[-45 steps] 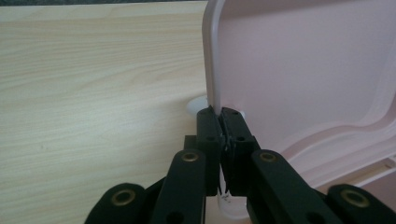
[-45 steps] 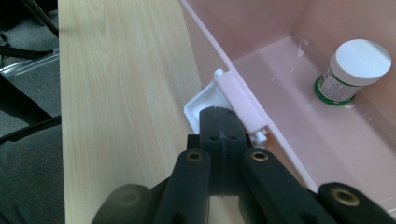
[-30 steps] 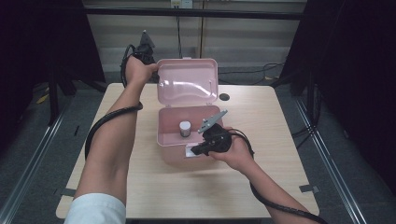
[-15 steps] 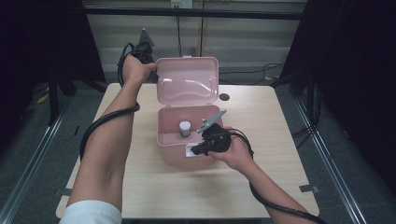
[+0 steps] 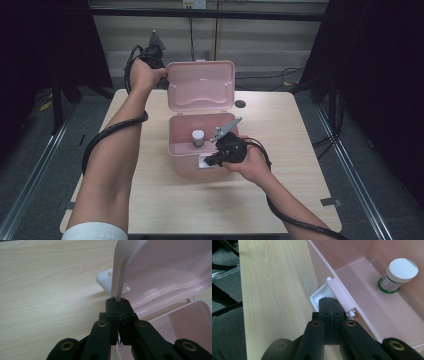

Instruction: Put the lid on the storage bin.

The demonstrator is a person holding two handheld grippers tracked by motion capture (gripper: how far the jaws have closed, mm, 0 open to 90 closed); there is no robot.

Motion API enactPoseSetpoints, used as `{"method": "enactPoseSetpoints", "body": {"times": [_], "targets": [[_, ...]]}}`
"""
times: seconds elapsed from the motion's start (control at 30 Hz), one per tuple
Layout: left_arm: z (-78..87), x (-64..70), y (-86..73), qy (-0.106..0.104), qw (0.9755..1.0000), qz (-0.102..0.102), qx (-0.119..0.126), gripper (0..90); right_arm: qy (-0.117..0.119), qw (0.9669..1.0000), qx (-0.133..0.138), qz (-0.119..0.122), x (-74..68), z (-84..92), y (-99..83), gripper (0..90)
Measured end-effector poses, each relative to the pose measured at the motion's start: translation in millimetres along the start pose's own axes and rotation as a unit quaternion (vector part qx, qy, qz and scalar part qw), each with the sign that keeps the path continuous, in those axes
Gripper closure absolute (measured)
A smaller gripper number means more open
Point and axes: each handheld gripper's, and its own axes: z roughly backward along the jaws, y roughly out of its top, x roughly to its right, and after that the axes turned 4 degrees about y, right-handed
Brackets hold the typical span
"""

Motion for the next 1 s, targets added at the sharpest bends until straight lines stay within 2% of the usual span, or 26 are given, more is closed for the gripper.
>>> {"method": "enactPoseSetpoints", "body": {"times": [0.4, 0.67, 1.0], "targets": [[6.9, 1.6, -7.9, -0.004, 1.0000, -0.006, 0.005, 87.7, -0.004, 1.0000, -0.004, -0.003, -1.5, 0.1, 0.8, 90.0], [10.7, 4.1, -12.6, 0.001, 0.9998, -0.018, 0.008, 87.7, -0.007, 0.9999, -0.007, -0.006, -2.4, 0.1, 1.6, 90.0], [12.6, 3.9, -16.3, -0.005, 0.9999, -0.012, 0.012, 87.6, -0.008, 0.9999, -0.008, -0.005, -1.6, 0.2, 2.3, 90.0]]}}
